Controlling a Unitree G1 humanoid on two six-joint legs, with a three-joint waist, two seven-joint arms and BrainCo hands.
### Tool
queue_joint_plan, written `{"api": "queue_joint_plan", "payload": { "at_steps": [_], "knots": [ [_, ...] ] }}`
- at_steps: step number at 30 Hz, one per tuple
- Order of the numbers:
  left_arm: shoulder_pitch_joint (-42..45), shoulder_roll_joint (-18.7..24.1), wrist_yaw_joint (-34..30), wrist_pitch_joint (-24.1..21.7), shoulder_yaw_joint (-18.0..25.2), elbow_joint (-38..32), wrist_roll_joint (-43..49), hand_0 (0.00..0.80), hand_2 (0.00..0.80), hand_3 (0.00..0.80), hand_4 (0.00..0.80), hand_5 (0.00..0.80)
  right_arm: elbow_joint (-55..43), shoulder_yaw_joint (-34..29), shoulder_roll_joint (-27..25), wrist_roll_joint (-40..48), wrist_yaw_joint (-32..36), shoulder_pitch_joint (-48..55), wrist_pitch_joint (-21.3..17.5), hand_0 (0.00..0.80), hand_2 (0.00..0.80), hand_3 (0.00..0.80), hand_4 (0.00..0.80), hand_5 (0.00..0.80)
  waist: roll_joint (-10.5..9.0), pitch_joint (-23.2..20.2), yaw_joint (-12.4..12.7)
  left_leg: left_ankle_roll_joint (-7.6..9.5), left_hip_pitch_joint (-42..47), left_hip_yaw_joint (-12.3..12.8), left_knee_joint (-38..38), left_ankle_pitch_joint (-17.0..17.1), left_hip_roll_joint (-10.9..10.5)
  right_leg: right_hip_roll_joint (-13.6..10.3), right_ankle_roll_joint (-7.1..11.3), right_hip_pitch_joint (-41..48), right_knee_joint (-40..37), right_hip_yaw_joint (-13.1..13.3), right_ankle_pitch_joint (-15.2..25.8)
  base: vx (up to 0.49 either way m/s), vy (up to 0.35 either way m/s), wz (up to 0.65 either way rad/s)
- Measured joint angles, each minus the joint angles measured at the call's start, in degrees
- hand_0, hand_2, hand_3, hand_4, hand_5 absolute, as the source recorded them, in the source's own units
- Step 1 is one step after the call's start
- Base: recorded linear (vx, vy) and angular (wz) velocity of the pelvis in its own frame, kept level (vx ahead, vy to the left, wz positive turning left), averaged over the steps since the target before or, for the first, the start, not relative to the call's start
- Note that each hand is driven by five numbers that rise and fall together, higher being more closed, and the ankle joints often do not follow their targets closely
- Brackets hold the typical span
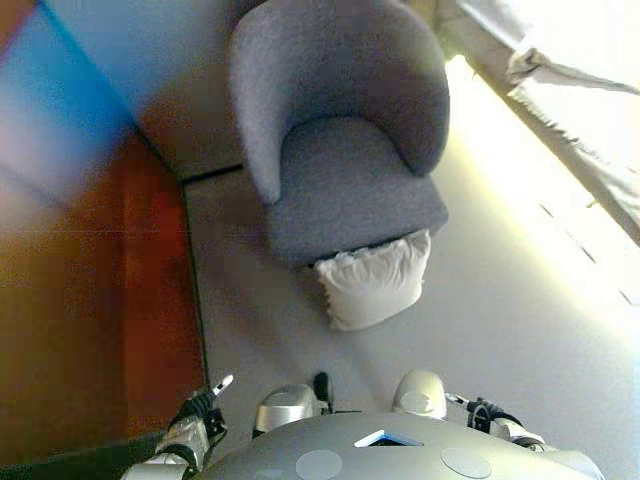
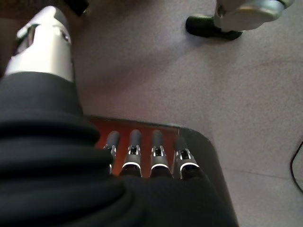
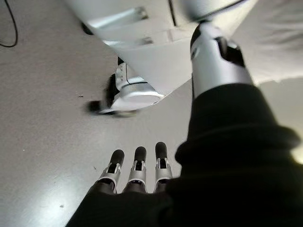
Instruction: Pick up the cushion and take it to the sofa
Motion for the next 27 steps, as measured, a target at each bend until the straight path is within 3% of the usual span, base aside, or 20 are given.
{"api": "queue_joint_plan", "payload": {
  "at_steps": [1, 4, 6, 7, 10, 12, 15, 19, 21, 23, 25, 27],
  "knots": [
    [-0.07, -0.05, -0.04, -0.01, 0.0, 0.08, -0.09, 0.0, 0.0, 0.0, 0.0, 0.0, 0.23, 0.11, 0.65, -0.01, -0.06, -0.06, 0.12, 0.0, 0.0, 0.0, 0.0, 0.0, -0.61, -0.07, -0.11, -0.25, 0.42, -0.05, -0.22, -0.2, 0.04, 0.58, 1.71, 0.23, -6.57, 0.48, 1.73, 0.341, -0.159, -0.04],
    [-0.45, -0.69, -0.18, -0.43, 0.01, 0.53, -0.54, 0.0, 0.0, 0.0, 0.0, 0.0, 1.27, 0.17, 1.83, -0.01, -0.02, 0.18, 1.56, 0.0, 0.0, 0.0, 0.0, 0.0, -2.12, -0.19, -1.45, -1.4, 1.98, -1.59, -1.16, -1.9, 0.02, 2.3, 4.54, 0.4, -18.93, 2.02, 7.73, 0.421, -0.164, 0.17],
    [0.08, -1.15, -0.18, -0.47, 0.06, 0.57, -0.48, 0.0, 0.0, 0.0, 0.0, 0.0, 1.79, 0.11, 2.4, 0.02, -0.03, 0.66, 2.85, 0.0, 0.0, 0.0, 0.0, 0.0, -3.03, -0.3, -1.59, -2.79, 3.25, -3.17, -1.22, -2.78, -0.01, 3.14, 4.46, 0.99, -22.14, 1.68, 8.52, 0.485, -0.2, 0.39],
    [0.58, -1.5, -0.17, -0.44, 0.06, 0.67, -0.41, 0.0, 0.0, 0.0, 0.0, 0.0, 2.03, -0.03, 2.64, 0.06, -0.03, 1.05, 3.64, 0.0, 0.0, 0.0, 0.0, 0.0, -3.29, -0.29, -1.95, -3.72, 4.17, -4.86, -1.24, -3.35, 0.73, 3.73, 3.39, 2.04, -21.56, 1.58, 10.86, 0.471, -0.208, 0.7],
    [3.32, -3.36, -0.16, -0.38, 0.08, 0.61, 0.65, 0.0, 0.0, 0.0, 0.0, 0.0, 2.09, -0.39, 1.91, 0.27, -0.23, 2.58, 4.12, 0.0, 0.0, 0.0, 0.0, 0.0, -0.03, -1.41, -2.98, -6.57, 6.03, -7.71, -1.04, -4.74, 6.45, 9.45, 2.9, 5.14, -20.22, 1.41, 11.41, 0.47, -0.241, 0.62],
    [4.23, -3.75, -0.09, -0.36, 0.09, 1.16, 0.64, 0.0, 0.0, 0.0, 0.0, 0.0, 1.78, -0.33, 1.61, 0.25, -0.05, 2.6, 4.07, 0.0, 0.0, 0.0, 0.0, 0.0, 0.1, -1.44, -2.83, -8.57, 5.63, -8.68, 2.4, -5.74, 8.77, 11.96, -2.97, 5.75, -18.01, 1.09, 10.51, 0.306, -0.173, 0.32],
    [4.52, -4.42, -0.25, -0.35, 0.41, 2.03, 0.66, 0.0, 0.0, 0.0, 0.0, 0.0, 1.3, -0.38, 1.2, 0.27, 0.02, 1.51, 3.66, 0.0, 0.0, 0.0, 0.0, 0.0, -1.16, -1.27, -2.91, -9.53, 4.52, -8.9, 6.53, -6.09, 9.98, 12.01, -3.7, 4.47, -12.29, 0.15, 5.9, 0.357, -0.246, 0.19],
    [3.7, -4.28, -0.82, -1.2, 0.61, 2.05, 1.74, 0.0, 0.0, 0.0, 0.0, 0.0, 0.97, -0.37, 1.91, 0.0, 0.11, 1.0, 3.57, 0.0, 0.0, 0.0, 0.0, 0.0, -2.85, -2.28, -2.79, -10.59, -1.65, -10.33, 16.73, -5.94, 10.36, 12.55, -5.02, 4.17, -9.69, 0.05, 2.96, 0.287, -0.208, 0.26],
    [3.36, -4.16, -1.55, -1.91, 0.66, 2.15, 1.79, 0.0, 0.0, 0.0, 0.0, 0.0, 0.97, -0.39, 1.81, -0.07, 0.04, 0.38, 3.46, 0.0, 0.0, 0.0, 0.0, 0.0, -2.87, -2.24, -2.71, -12.55, -4.48, -10.81, 21.12, -4.42, 10.47, 12.97, -6.09, 4.82, -9.54, -0.36, 2.06, 0.2, -0.105, 0.33],
    [2.58, -4.01, -1.92, -2.27, 0.5, 1.97, 1.86, 0.0, 0.0, 0.0, 0.0, 0.0, 0.97, -0.35, 1.71, 0.12, 0.01, 0.71, 3.23, 0.0, 0.0, 0.0, 0.0, 0.0, -3.73, -2.38, -2.5, -12.92, -5.62, -11.61, 22.27, -1.84, 10.21, 12.61, -7.11, 5.11, -9.7, -1.21, 1.36, 0.148, -0.015, 0.41],
    [1.8, -4.28, -2.36, -2.96, -0.06, 1.4, 2.04, 0.0, 0.0, 0.0, 0.0, 0.0, 0.96, -0.29, 0.69, 0.33, 0.01, 0.1, 2.88, 0.0, 0.0, 0.0, 0.0, 0.0, -2.98, -1.51, -2.41, -11.96, -7.29, -10.64, 23.55, -1.65, 9.84, 12.36, -7.84, 5.87, -10.02, -2.54, 1.23, 0.13, 0.081, 0.41],
    [1.7, -4.32, -2.41, -3.31, -0.04, 1.08, 2.53, 0.0, 0.0, 0.0, 0.0, 0.0, 0.65, 0.87, -0.14, 1.32, -0.04, -0.92, 2.09, 0.0, 0.0, 0.0, 0.0, 0.0, -1.96, -1.1, -1.72, -11.18, -7.64, -7.33, 20.13, -2.83, 9.52, 12.31, -7.99, 6.8, -10.88, -3.28, 1.18, 0.114, 0.111, 0.32]
  ]
}}
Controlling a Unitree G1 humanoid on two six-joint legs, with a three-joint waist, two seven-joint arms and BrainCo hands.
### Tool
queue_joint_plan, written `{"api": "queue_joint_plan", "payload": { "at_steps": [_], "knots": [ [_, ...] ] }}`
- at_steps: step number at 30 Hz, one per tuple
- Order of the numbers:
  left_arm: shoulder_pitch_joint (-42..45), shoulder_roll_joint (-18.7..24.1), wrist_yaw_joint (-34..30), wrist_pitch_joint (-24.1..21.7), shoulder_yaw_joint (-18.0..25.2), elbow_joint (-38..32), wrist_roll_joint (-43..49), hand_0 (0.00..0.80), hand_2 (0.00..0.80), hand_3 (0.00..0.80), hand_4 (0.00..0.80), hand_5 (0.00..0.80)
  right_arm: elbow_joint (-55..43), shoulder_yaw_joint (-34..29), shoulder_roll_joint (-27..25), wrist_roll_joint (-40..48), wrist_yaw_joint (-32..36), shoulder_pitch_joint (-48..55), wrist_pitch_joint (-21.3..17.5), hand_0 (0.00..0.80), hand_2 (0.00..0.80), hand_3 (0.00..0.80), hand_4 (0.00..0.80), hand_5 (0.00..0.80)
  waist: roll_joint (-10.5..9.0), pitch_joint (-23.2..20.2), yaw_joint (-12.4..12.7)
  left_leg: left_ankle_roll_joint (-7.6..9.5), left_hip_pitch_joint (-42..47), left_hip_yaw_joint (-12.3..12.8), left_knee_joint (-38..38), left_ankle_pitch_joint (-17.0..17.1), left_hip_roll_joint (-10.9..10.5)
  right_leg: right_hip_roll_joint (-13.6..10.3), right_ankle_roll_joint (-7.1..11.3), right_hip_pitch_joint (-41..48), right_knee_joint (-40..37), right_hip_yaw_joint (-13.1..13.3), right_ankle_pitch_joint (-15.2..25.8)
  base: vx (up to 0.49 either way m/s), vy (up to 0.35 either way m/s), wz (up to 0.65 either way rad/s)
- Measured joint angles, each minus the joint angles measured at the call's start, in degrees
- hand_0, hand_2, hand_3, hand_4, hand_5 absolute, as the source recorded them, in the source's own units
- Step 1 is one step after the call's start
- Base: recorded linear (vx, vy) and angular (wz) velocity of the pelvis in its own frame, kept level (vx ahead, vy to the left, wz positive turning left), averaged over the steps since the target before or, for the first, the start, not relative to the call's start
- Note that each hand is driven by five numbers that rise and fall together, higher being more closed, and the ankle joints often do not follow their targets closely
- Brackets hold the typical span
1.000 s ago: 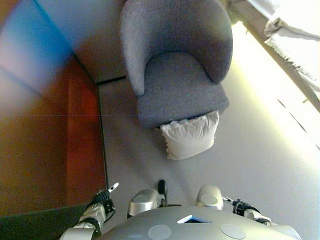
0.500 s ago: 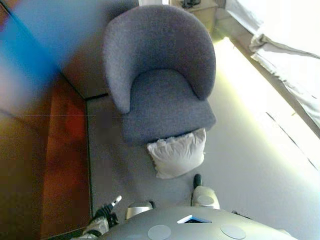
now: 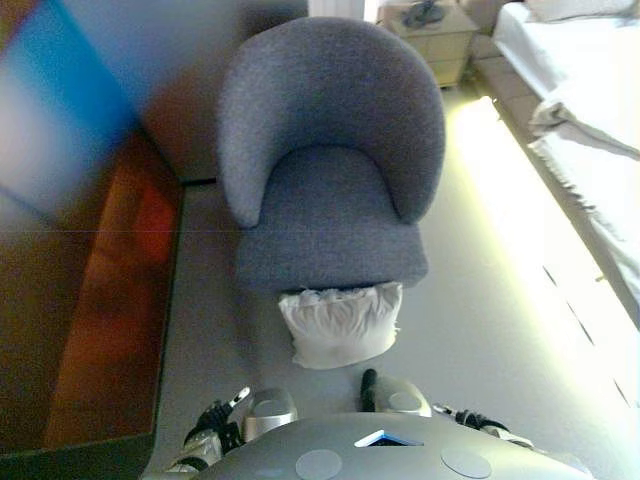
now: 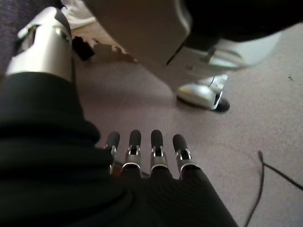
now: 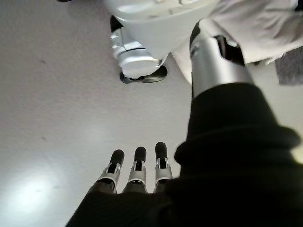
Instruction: Pick up the cushion and take it to the sofa
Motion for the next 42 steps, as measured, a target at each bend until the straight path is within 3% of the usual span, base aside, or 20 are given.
{"api": "queue_joint_plan", "payload": {
  "at_steps": [2, 5, 6, 10, 13, 17, 19, 21, 25, 29, 33, 38, 42],
  "knots": [
    [-0.82, 0.3, -0.01, -0.03, -0.03, -0.63, 0.34, 0.0, 0.0, 0.0, 0.0, 0.0, -0.04, 0.71, 0.25, 1.27, -0.15, -0.04, -0.38, 0.0, 0.0, 0.0, 0.0, 0.0, 0.19, 0.19, 0.6, 0.65, -0.49, 1.58, -5.84, 0.44, -0.91, 0.01, 0.08, 0.25, -0.5, -1.36, 0.06, 0.119, 0.157, 0.38],
    [-0.98, 0.36, -0.32, 0.1, -0.1, -0.71, 0.36, 0.0, 0.0, 0.0, 0.0, 0.0, -0.15, 0.82, 0.34, 3.61, -1.37, -1.0, -1.45, 0.0, 0.0, 0.0, 0.0, 0.0, 1.36, 0.54, 0.74, 3.37, 0.74, 1.97, -10.75, 1.65, -1.44, 0.28, 1.42, 0.94, 0.34, -2.18, -0.52, 0.118, 0.2, 0.14],
    [-1.13, 0.6, -0.49, 0.14, -0.24, -0.85, 0.35, 0.0, 0.0, 0.0, 0.0, 0.0, -0.58, 0.75, 0.52, 4.09, -1.6, -1.21, -2.19, 0.0, 0.0, 0.0, 0.0, 0.0, 1.98, 0.93, 0.72, 4.45, 1.54, 2.45, -11.98, 1.56, -1.95, -0.2, 2.25, 1.03, 1.6, -1.74, -1.17, 0.099, 0.171, -0.07],
    [-1.24, 3.01, -1.34, 0.23, -0.27, -4.49, 0.14, 0.0, 0.0, 0.0, 0.0, 0.0, -1.81, 0.71, 2.29, 5.92, -2.04, -0.27, -3.21, 0.0, 0.0, 0.0, 0.0, 0.0, 1.23, 0.06, 0.67, 6.82, 3.8, 3.53, -15.18, 2.23, -5.02, -3.4, 3.91, 1.37, 1.4, -1.09, -0.9, 0.079, 0.167, -0.02],
    [-1.71, 4.28, -3.29, 0.49, -0.66, -9.03, -0.97, 0.0, 0.0, 0.0, 0.0, 0.0, -5.5, -0.47, 2.35, 8.57, -2.75, 0.05, -5.22, 0.0, 0.0, 0.0, 0.0, 0.0, 1.53, 0.29, 0.68, 7.46, 5.3, 5.03, -15.58, 2.13, -6.06, -4.74, 4.78, 1.06, 4.17, -1.23, -0.34, 0.056, 0.129, -0.14],
    [-1.72, 4.97, -5.62, 1.23, -1.86, -17.05, -4.36, 0.0, 0.0, 0.0, 0.0, 0.0, -16.02, -1.13, 2.01, 12.14, -3.45, 0.83, -7.71, 0.0, 0.0, 0.0, 0.0, 0.0, 2.62, 0.61, 0.4, 8.21, 7.52, 5.52, -16.71, 1.29, -6.26, -6.4, 4.07, -0.21, 7.53, -1.04, -1.21, 0.031, -0.08, -0.1],
    [-1.63, 5.57, -5.83, 1.56, -2.25, -21.48, -6.92, 0.0, 0.0, 0.0, 0.0, 0.0, -23.38, -0.58, 2.03, 14.21, -3.57, 0.41, -9.02, 0.0, 0.0, 0.0, 0.0, 0.0, 1.66, 0.61, 0.5, 7.85, 7.11, 6.07, -16.73, 1.26, -6.14, -6.82, 5.51, -0.69, 2.08, 1.22, -0.09, -0.003, -0.129, -0.19],
    [-0.99, 5.84, -6.02, 2.27, -2.16, -26.47, -10.55, 0.0, 0.0, 0.0, 0.0, 0.0, -33.57, 0.05, 2.4, 17.66, -3.14, 1.39, -8.95, 0.0, 0.0, 0.0, 0.0, 0.0, 0.03, 0.06, 0.37, 6.51, 7.2, 6.04, -17.14, 1.56, -5.75, -6.66, 7.9, 0.7, -2.45, 1.85, 4.8, -0.002, -0.125, 0.04],
    [0.88, 2.97, -9.97, 3.75, -2.2, -40.84, -20.32, 0.0, 0.0, 0.0, 0.0, 0.0, -48.7, 1.05, 2.96, 26.05, 4.88, 3.24, -8.17, 0.0, 0.0, 0.0, 0.0, 0.0, 1.5, -0.52, 0.51, 3.88, 7.5, 5.23, -18.03, 2.58, -1.67, -1.84, 5.27, 4.32, -8.29, -0.16, 7.07, 0.011, -0.095, 0.05],
    [0.25, 1.96, -13.97, 4.5, -3.4, -50.46, -23.69, 0.0, 0.0, 0.0, 0.0, 0.0, -53.98, 5.78, 4.15, 28.7, 12.87, 2.87, -7.57, 0.0, 0.0, 0.0, 0.0, 0.0, 1.25, -0.87, 0.63, 2.43, 7.45, 4.81, -19.04, 3.32, -0.14, 0.15, 4.23, 5.5, -10.97, -1.52, 7.81, -0.018, -0.039, 0.07],
    [-0.92, 0.76, -20.03, 7.03, -4.63, -52.25, -31.79, 0.0, 0.0, 0.0, 0.0, 0.0, -54.01, 8.51, 6.63, 37.8, 19.61, 2.57, -5.67, 0.0, 0.0, 0.0, 0.0, 0.0, 1.16, -0.97, 0.73, 2.17, 8.55, 4.65, -20.35, 3.57, 0.15, 0.37, 4.51, 7.17, -13.17, -2.0, 8.5, 0.01, -0.011, 0.03],
    [-0.12, -2.84, -32.31, 15.45, -5.39, -52.77, -44.52, 0.0, 0.0, 0.0, 0.0, 0.0, -54.2, 10.72, 10.48, 52.1, 33.22, 2.6, 1.78, 0.0, 0.0, 0.0, 0.0, 0.0, 0.79, -2.6, 0.98, 2.26, 9.48, 4.67, -21.53, 3.66, -0.27, 0.13, 4.79, 8.11, -14.29, -2.17, 8.63, 0.042, -0.013, 0.02],
    [1.18, -3.76, -37.55, 17.41, -7.27, -52.82, -45.94, 0.0, 0.0, 0.0, 0.0, 0.0, -55.93, 12.06, 11.26, 54.31, 37.16, 2.76, 3.02, 0.0, 0.0, 0.0, 0.0, 0.0, 0.68, -3.18, 1.51, 2.28, 10.64, 4.61, -22.25, 3.69, -0.46, 0.09, 4.79, 9.47, -15.25, -2.47, 8.86, 0.036, -0.002, 0.02]
  ]
}}
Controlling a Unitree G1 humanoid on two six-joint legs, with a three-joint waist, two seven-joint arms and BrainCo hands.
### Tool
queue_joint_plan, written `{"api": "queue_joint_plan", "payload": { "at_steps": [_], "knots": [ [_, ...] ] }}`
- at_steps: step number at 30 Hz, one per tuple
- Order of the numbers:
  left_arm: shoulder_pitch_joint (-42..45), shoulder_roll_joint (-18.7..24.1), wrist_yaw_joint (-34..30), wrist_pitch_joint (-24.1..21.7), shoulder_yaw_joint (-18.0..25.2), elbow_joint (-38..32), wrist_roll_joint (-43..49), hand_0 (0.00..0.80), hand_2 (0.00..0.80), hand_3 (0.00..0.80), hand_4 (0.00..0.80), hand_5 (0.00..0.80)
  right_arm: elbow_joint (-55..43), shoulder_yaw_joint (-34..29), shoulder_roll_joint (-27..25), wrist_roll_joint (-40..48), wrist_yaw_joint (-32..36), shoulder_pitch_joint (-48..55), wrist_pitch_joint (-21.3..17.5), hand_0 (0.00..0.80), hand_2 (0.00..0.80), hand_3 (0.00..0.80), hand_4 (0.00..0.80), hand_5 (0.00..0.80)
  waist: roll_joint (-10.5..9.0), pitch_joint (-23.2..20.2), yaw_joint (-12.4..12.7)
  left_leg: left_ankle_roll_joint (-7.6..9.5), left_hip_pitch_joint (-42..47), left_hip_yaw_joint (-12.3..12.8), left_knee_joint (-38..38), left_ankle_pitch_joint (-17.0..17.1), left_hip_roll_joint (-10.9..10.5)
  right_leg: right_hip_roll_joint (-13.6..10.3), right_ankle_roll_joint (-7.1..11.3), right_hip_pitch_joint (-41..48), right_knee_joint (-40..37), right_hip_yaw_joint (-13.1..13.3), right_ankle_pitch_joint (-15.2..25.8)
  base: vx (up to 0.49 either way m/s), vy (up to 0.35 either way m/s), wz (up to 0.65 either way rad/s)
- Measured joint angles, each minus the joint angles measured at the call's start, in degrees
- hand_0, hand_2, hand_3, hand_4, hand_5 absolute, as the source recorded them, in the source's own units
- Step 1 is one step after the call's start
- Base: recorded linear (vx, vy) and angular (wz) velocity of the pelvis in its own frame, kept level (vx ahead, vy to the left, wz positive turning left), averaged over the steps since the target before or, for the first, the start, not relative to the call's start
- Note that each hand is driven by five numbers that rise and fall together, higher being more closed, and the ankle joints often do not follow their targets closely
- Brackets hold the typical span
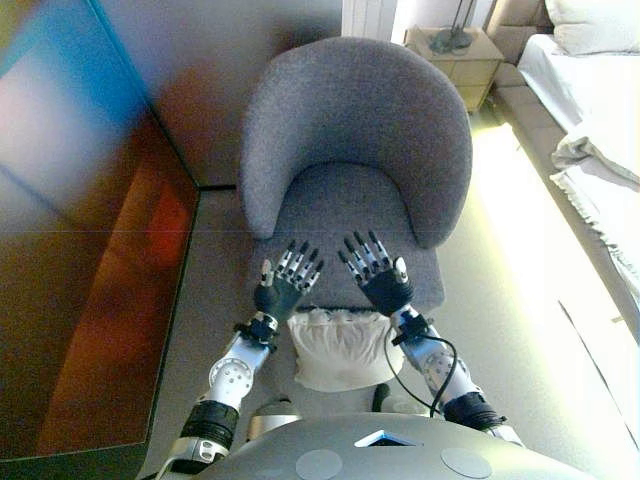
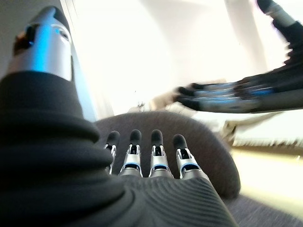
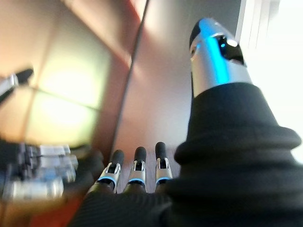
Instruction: Pick up the cushion and take it to the sofa
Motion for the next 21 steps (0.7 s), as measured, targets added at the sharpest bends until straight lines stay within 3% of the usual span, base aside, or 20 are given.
{"api": "queue_joint_plan", "payload": {
  "at_steps": [8, 21],
  "knots": [
    [0.96, 0.28, -6.02, 2.8, 1.21, -0.06, -1.51, 0.0, 0.0, 0.0, 0.0, 0.0, 0.01, -0.38, -0.51, 0.35, 3.79, 1.29, 1.31, 0.0, 0.0, 0.0, 0.0, 0.0, 0.15, -0.24, 0.56, 0.01, 0.68, -0.05, -0.68, 0.01, -0.08, -0.02, 0.27, 0.58, -0.22, -0.15, -0.18, 0.012, -0.002, 0.0],
    [1.88, 0.42, -6.47, 3.08, 1.19, -0.24, -1.46, 0.0, 0.0, 0.0, 0.0, 0.0, 0.02, -0.17, -1.2, 0.14, 3.89, 2.5, 1.06, 0.0, 0.0, 0.0, 0.0, 0.0, 0.16, -0.82, 0.55, 0.02, 0.78, -0.07, -0.77, 0.02, -0.09, -0.01, 0.27, 0.67, -0.24, -0.14, -0.19, 0.003, 0.001, 0.0]
  ]
}}
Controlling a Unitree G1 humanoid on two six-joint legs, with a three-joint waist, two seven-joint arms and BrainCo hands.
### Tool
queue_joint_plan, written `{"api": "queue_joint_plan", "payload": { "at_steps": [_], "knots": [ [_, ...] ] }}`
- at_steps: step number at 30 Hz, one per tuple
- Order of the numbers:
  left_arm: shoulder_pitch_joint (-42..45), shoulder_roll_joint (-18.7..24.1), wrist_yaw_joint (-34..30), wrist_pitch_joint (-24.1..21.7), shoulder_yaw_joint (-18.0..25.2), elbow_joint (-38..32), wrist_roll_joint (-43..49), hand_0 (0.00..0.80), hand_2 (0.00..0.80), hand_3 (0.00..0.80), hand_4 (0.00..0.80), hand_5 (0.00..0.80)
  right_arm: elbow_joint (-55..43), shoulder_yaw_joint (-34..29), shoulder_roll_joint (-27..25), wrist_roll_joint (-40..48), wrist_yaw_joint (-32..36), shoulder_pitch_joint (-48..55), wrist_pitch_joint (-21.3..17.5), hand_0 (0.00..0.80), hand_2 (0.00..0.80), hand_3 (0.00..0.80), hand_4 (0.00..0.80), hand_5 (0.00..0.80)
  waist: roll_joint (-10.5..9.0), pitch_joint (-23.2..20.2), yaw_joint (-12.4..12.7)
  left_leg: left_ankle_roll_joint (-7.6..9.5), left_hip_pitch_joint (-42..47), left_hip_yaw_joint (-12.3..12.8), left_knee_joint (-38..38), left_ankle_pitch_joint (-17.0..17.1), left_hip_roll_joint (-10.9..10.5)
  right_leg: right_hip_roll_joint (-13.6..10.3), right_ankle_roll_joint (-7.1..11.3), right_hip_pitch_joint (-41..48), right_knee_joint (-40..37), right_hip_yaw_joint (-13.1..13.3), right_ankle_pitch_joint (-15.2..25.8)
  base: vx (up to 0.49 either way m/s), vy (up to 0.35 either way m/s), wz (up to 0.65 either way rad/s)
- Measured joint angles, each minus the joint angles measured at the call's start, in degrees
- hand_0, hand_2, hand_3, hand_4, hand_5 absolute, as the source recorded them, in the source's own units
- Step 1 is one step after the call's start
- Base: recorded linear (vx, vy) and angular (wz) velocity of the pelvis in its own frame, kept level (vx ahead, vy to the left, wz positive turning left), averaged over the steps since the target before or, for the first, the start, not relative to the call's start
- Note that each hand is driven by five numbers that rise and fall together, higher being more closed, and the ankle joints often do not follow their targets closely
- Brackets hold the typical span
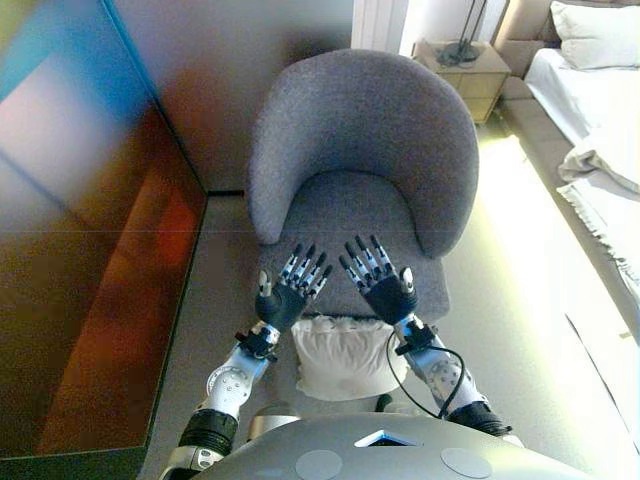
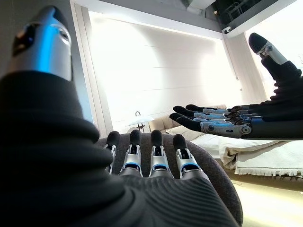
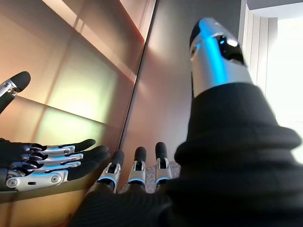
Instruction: Pick up the cushion and take it to the sofa
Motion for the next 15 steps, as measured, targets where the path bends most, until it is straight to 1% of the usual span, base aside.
{"api": "queue_joint_plan", "payload": {
  "at_steps": [2, 4, 6, 7, 8, 10, 12, 15],
  "knots": [
    [0.25, 0.55, 2.97, -1.96, -0.13, -0.05, 1.39, 0.0, 0.0, 0.0, 0.0, 0.0, 0.01, 0.09, -0.43, -1.55, -1.36, 0.14, -0.83, 0.0, 0.0, 0.0, 0.0, 0.0, -0.05, -0.05, 0.01, 0.0, 0.01, 0.0, -0.02, 0.0, 0.0, 0.0, 0.0, 0.01, 0.0, 0.01, 0.0, 0.039, 0.02, 0.0],
    [0.19, 2.14, 10.53, -7.84, -0.22, -0.13, 10.07, 0.0, 0.0, 0.0, 0.0, 0.0, 0.02, 0.62, -1.29, -8.38, -7.19, 0.17, -4.47, 0.0, 0.0, 0.0, 0.0, 0.0, -0.07, -0.08, 0.01, 0.01, 0.01, -0.03, -0.01, 0.01, -0.03, 0.0, 0.0, 0.04, 0.0, 0.01, 0.0, 0.0, 0.0, 0.0],
    [0.24, 5.15, 17.76, -12.24, -0.19, -0.22, 19.95, 0.0, 0.0, 0.0, 0.0, 0.0, 0.19, 0.64, -3.29, -17.88, -14.72, 0.38, -8.17, 0.0, 0.0, 0.0, 0.0, 0.0, -0.06, -0.07, -0.01, 0.04, -0.03, -0.08, 0.04, 0.03, -0.06, -0.06, 0.02, 0.03, 0.0, -0.02, -0.01, 0.0, 0.0, 0.0],
    [0.26, 6.9, 20.64, -13.59, -0.06, -0.22, 23.86, 0.0, 0.0, 0.0, 0.0, 0.0, 0.31, 0.52, -4.68, -22.88, -18.24, 0.83, -9.7, 0.0, 0.0, 0.0, 0.0, 0.0, -0.03, -0.05, 0.02, 0.04, -0.06, -0.08, 0.04, 0.03, -0.07, -0.07, 0.02, 0.0, 0.0, -0.02, -0.01, -0.042, 0.021, 0.01],
    [0.56, 8.86, 23.36, -14.17, 0.68, -0.3, 27.62, 0.0, 0.0, 0.0, 0.0, 0.0, 0.55, 0.37, -6.98, -29.13, -22.38, 1.47, -11.13, 0.0, 0.0, 0.0, 0.0, 0.0, -0.01, -0.03, 0.07, 0.05, -0.19, -0.08, 0.03, 0.03, -0.1, -0.11, 0.12, -0.16, -0.01, -0.02, -0.07, -0.031, 0.009, 0.0],
    [1.84, 9.84, 26.56, -14.16, 2.58, -0.5, 30.22, 0.0, 0.0, 0.0, 0.0, 0.0, 0.97, -0.54, -9.14, -34.25, -26.93, 2.32, -12.12, 0.0, 0.0, 0.0, 0.0, 0.0, 0.22, 0.13, 0.03, 0.06, -0.32, -0.03, -0.03, 0.03, -0.12, -0.16, 0.26, -0.36, -0.02, -0.02, -0.17, 0.0, 0.0, 0.0],
    [3.04, 9.92, 28.96, -14.17, 2.85, -0.49, 32.09, 0.0, 0.0, 0.0, 0.0, 0.0, 1.48, -2.48, -9.95, -35.32, -30.42, 3.13, -12.28, 0.0, 0.0, 0.0, 0.0, 0.0, 0.42, 0.34, 0.05, 0.06, -0.36, -0.01, -0.09, 0.03, -0.12, -0.15, 0.29, -0.43, -0.03, -0.02, -0.21, -0.01, -0.017, 0.0],
    [4.18, 9.42, 30.26, -14.16, 2.56, -0.48, 33.34, 0.0, 0.0, 0.0, 0.0, 0.0, 3.5, -3.75, -9.33, -35.28, -32.86, 3.05, -12.21, 0.0, 0.0, 0.0, 0.0, 0.0, 0.51, 0.49, 0.05, 0.06, -0.52, 0.12, -0.15, 0.03, -0.1, -0.17, 0.29, -0.69, -0.03, -0.04, -0.2, -0.016, -0.09, -0.02]
  ]
}}
